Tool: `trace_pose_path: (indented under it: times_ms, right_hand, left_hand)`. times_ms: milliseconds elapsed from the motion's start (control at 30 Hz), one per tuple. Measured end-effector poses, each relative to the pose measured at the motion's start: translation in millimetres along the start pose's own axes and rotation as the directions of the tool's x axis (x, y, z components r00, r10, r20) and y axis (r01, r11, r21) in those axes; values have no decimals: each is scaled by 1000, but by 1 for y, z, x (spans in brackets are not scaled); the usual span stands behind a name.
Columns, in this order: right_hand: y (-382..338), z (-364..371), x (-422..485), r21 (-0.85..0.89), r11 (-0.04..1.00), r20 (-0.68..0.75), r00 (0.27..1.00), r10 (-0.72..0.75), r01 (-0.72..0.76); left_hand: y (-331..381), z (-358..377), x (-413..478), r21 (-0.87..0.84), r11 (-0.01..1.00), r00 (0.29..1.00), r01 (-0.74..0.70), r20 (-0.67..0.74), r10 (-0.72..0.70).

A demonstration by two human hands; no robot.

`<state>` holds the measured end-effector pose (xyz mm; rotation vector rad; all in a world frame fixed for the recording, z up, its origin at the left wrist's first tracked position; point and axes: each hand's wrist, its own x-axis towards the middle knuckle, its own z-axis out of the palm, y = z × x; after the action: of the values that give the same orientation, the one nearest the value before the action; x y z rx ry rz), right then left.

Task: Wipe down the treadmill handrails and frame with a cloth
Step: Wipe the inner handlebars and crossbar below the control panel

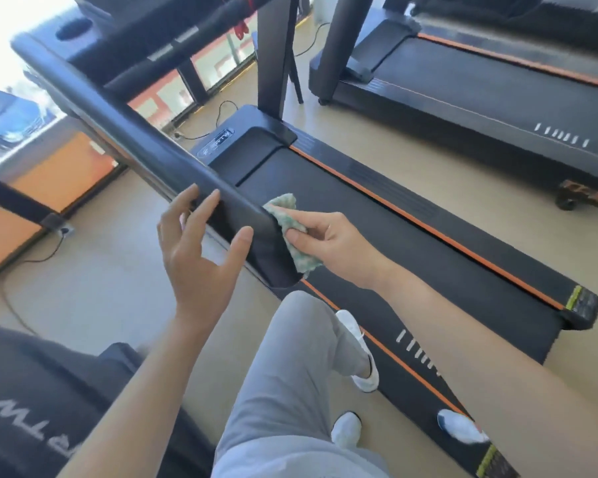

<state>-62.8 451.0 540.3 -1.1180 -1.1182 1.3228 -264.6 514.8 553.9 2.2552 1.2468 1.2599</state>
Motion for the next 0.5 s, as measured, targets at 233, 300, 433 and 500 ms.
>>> trace_pose_path:
  times_ms: [233, 300, 433, 500]
  right_hand:
    - [-21, -2, 84, -79, 997, 228, 974, 11, 7]
    - [-32, -1, 111, -114, 993, 298, 952, 74, -41]
    - [-50, 1, 137, -127, 970, 336, 911, 239, -208]
    - [-52, -2, 135, -142, 954, 329, 896, 297, -264]
  left_hand:
    - [6, 3, 6, -95, 952, 953, 290, -58, -297]
    - [8, 5, 8, -73, 948, 948, 310, -44, -314]
    - [26, 6, 8, -23, 906, 905, 424, -20, -424]
    - [33, 7, 10, -37, 898, 899, 438, -15, -439]
